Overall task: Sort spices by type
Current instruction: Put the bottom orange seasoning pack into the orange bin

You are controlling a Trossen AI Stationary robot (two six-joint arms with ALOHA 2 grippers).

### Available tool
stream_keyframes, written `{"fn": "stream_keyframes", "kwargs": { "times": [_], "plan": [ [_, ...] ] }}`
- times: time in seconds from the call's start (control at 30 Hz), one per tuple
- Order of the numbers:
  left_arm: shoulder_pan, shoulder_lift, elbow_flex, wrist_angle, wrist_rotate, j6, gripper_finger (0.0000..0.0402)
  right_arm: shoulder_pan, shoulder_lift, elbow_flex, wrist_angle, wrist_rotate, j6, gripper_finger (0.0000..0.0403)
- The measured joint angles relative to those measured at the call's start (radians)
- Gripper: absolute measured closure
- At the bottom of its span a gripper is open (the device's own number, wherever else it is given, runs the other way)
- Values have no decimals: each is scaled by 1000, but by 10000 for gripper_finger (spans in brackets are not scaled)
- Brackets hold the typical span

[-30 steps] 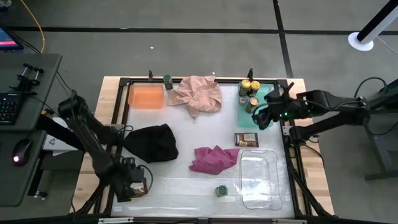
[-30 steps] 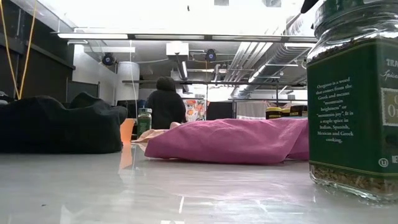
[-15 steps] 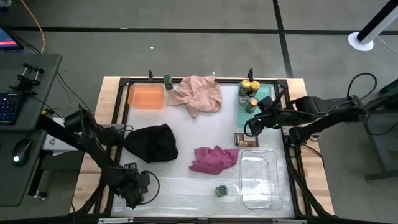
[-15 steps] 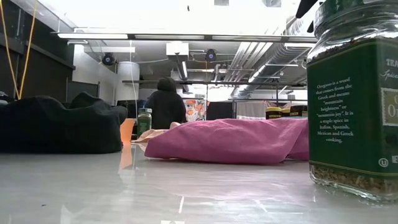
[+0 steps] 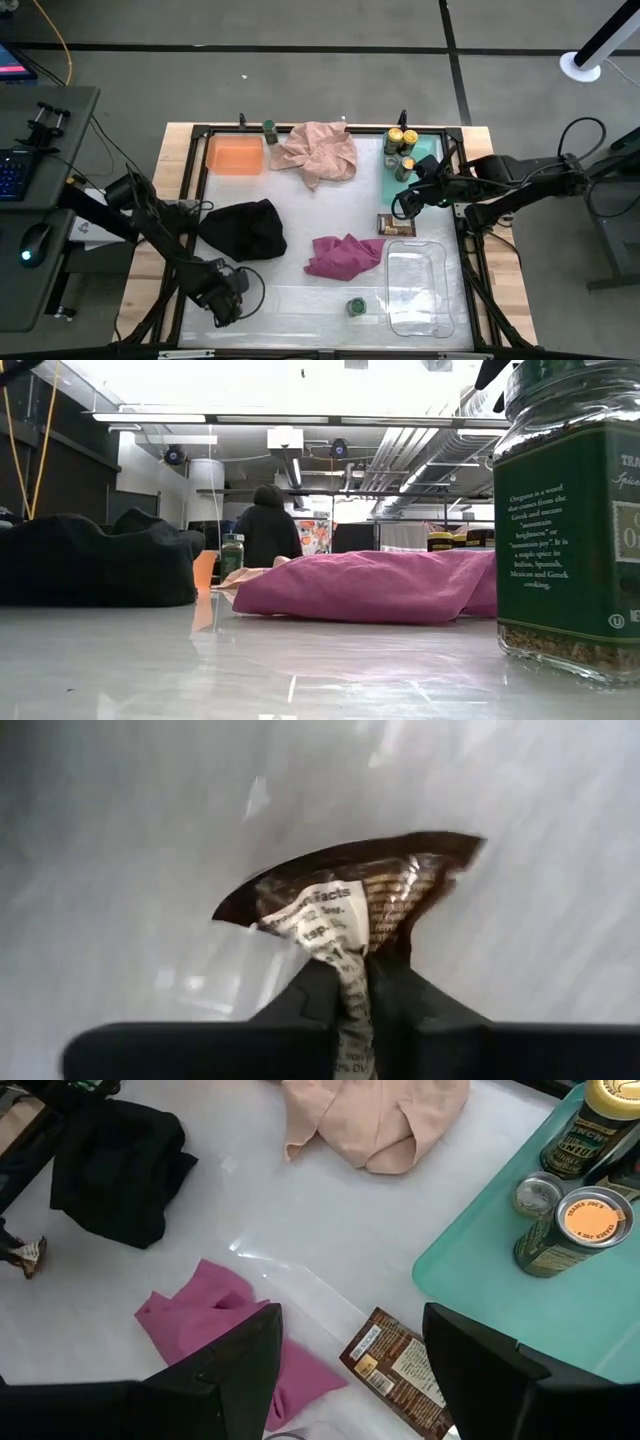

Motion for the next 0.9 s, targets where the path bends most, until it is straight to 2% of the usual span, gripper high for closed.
{"fn": "stream_keyframes", "kwargs": {
  "times": [0.13, 0.2, 0.27, 0.4, 0.5, 0.6, 0.7, 0.8, 0.9],
  "plan": [
    [56, -137, 18, 65, -6, 60, 379, 0, 0, 0, 0, 0, -6, 167],
    [101, -227, 46, 92, -57, 111, 389, 0, 0, 0, 0, 3, -23, 167],
    [169, -316, 82, 91, -174, 154, 396, 0, 0, 0, 0, 15, -32, 167],
    [377, -453, 141, -88, -445, 191, 397, 0, 0, 0, 0, 82, -32, 167],
    [594, -533, 148, -165, -554, 278, 399, -9, 0, 0, 1, 140, -31, 167],
    [853, -562, 148, -191, -551, 430, 400, -33, 0, 0, 1, 180, -23, 167],
    [1122, -542, 147, -146, -487, 638, 401, -75, 0, 0, 1, 188, -10, 167],
    [1372, -470, 147, -57, -397, 832, 401, -127, 0, 0, 1, 187, -4, 167],
    [1577, -371, 147, 41, -295, 941, 401, -184, 0, 0, 1, 176, 7, 167]
  ]
}}
